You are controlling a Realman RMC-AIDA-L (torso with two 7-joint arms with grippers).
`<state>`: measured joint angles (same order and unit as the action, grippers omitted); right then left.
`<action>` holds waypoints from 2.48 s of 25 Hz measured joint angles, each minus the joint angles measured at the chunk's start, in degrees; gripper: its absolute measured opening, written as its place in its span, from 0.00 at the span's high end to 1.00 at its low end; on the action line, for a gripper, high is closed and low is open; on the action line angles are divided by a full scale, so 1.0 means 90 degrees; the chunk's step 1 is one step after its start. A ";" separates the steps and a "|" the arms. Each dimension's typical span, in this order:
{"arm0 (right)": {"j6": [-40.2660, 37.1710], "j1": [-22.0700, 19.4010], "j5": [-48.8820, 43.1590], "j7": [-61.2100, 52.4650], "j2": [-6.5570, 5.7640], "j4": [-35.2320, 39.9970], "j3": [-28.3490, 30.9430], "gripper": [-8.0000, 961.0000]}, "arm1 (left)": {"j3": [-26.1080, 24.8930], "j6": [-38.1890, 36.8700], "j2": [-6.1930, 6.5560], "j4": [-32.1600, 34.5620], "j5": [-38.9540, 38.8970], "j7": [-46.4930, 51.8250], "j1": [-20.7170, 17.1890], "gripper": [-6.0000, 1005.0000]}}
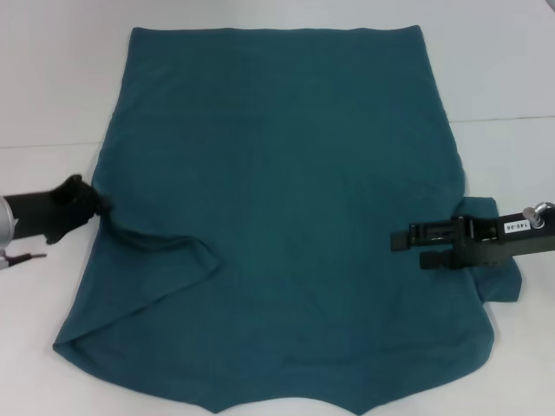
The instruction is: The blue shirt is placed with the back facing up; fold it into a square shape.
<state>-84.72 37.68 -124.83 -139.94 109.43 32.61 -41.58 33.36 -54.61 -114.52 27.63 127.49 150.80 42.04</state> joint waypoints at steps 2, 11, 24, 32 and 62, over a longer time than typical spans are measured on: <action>0.0010 0.0006 0.0000 0.0002 0.0012 -0.0001 -0.0004 0.09 | 0.0013 -0.0001 0.0000 0.0006 -0.0155 -0.0041 0.0030 0.96; 0.0026 0.0000 -0.0002 0.0003 0.0027 0.0000 -0.0009 0.09 | 0.0003 0.0784 -0.0087 -0.0297 -0.0298 -0.0069 0.0435 0.92; 0.0041 -0.0003 -0.0004 0.0018 0.0029 0.0000 -0.0004 0.09 | 0.0249 0.0376 -0.0103 -0.0204 -0.0502 -0.0373 0.0493 0.73; 0.0173 0.0001 0.0024 0.0333 0.0067 0.0042 0.0037 0.09 | 0.0229 -0.2410 -0.0215 0.1339 -0.1301 -0.1109 -0.0788 0.48; -0.1038 -0.0530 -0.0967 -0.0499 -0.0963 0.0943 0.0445 0.10 | 0.0250 -0.5247 -0.0725 0.2256 -0.1288 -0.4265 -0.2085 0.22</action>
<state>-94.06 32.90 -133.53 -144.43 100.76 41.10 -37.57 35.61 -101.83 -121.05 47.93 115.90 112.42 23.28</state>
